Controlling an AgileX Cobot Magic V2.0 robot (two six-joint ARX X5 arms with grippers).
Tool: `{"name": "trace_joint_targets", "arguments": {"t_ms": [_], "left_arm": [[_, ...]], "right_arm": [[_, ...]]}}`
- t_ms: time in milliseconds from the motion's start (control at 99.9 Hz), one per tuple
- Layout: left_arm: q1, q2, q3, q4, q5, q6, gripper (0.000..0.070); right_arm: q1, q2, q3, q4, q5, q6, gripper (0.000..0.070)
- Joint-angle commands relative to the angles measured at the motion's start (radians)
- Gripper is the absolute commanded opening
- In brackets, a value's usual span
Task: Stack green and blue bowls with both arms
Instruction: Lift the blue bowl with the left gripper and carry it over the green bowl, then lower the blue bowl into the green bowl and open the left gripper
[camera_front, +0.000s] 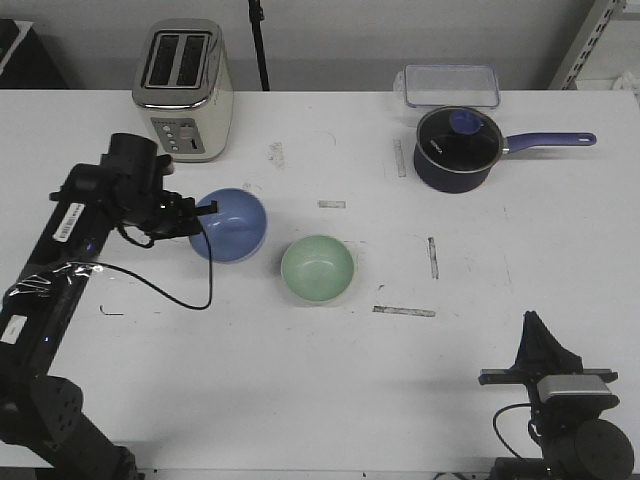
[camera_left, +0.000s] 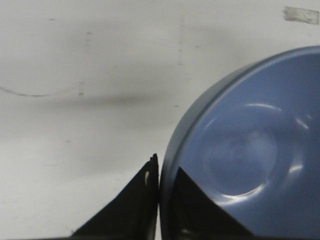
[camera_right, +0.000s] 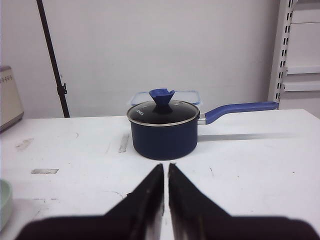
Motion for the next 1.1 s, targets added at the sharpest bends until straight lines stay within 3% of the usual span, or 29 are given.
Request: {"name": "trace_joint_targets", "arguments": {"t_ms": [0, 270, 591, 631, 821, 1091], "left_arm": [[-0.061, 0.048, 0.042, 0.007, 0.003, -0.026, 0.0001], [-0.278, 0.2, 0.169, 0.021, 0.003, -0.05, 0.0001], [-0.355, 0.293, 0.18, 0.065, 0.003, -0.051, 0.0006], [-0.357, 0.298, 0.18, 0.065, 0.003, -0.051, 0.0028], [-0.361, 0.299, 0.18, 0.079, 0.002, -0.051, 0.0257], [-0.357, 0.25, 0.18, 0.063, 0.003, -0.051, 0.0259]], "right_arm": [[0.001, -0.005, 0.0, 0.013, -0.001, 0.013, 0.0005], [0.001, -0.005, 0.0, 0.013, -0.001, 0.013, 0.0005], [0.001, -0.005, 0.0, 0.013, -0.001, 0.013, 0.0005], [0.001, -0.005, 0.0, 0.013, -0.001, 0.013, 0.0004], [0.001, -0.005, 0.0, 0.013, -0.001, 0.013, 0.0004], [0.001, -0.005, 0.0, 0.013, -0.001, 0.013, 0.0005]]}}
